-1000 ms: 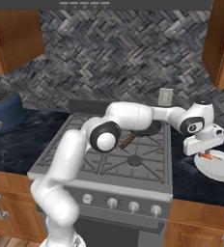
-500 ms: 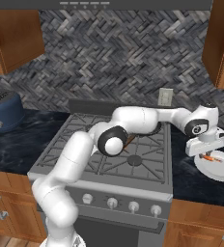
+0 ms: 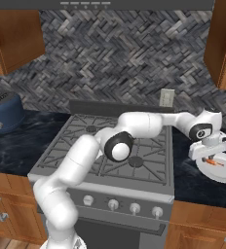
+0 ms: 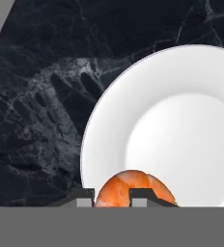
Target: Place the shrimp on the plate and place the bell pepper on the same plate.
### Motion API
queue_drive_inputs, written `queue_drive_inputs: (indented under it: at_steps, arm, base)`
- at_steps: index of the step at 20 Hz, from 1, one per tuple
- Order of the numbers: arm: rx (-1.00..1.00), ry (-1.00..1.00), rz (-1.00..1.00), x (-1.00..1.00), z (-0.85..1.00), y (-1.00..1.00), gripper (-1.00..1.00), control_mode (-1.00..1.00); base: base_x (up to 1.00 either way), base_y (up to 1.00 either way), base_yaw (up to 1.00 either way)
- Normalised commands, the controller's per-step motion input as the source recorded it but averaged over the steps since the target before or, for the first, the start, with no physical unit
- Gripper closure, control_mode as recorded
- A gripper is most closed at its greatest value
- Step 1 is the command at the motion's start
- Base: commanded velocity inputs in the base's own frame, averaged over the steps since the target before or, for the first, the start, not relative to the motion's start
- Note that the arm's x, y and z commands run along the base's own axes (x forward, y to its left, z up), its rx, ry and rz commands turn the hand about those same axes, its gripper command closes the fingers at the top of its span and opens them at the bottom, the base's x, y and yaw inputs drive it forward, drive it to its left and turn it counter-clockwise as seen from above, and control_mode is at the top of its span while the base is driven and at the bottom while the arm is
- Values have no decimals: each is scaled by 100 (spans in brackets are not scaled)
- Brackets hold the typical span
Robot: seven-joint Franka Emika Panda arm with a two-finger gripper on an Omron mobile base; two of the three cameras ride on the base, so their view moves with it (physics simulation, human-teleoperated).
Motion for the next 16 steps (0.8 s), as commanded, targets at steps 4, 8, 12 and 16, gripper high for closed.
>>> queue_drive_inputs:
  at_steps: [4,8,12,16]
  arm:
    - [0,0,0,16,-18,-2,100,-100]
    - [0,0,0,6,-19,-9,100,-100]
    - [0,0,0,7,-15,-21,100,-100]
    - [0,0,0,12,-8,-14,100,-100]
  base:
    - [0,0,0]
    - [0,0,0]
    - [0,0,0]
    - [0,0,0]
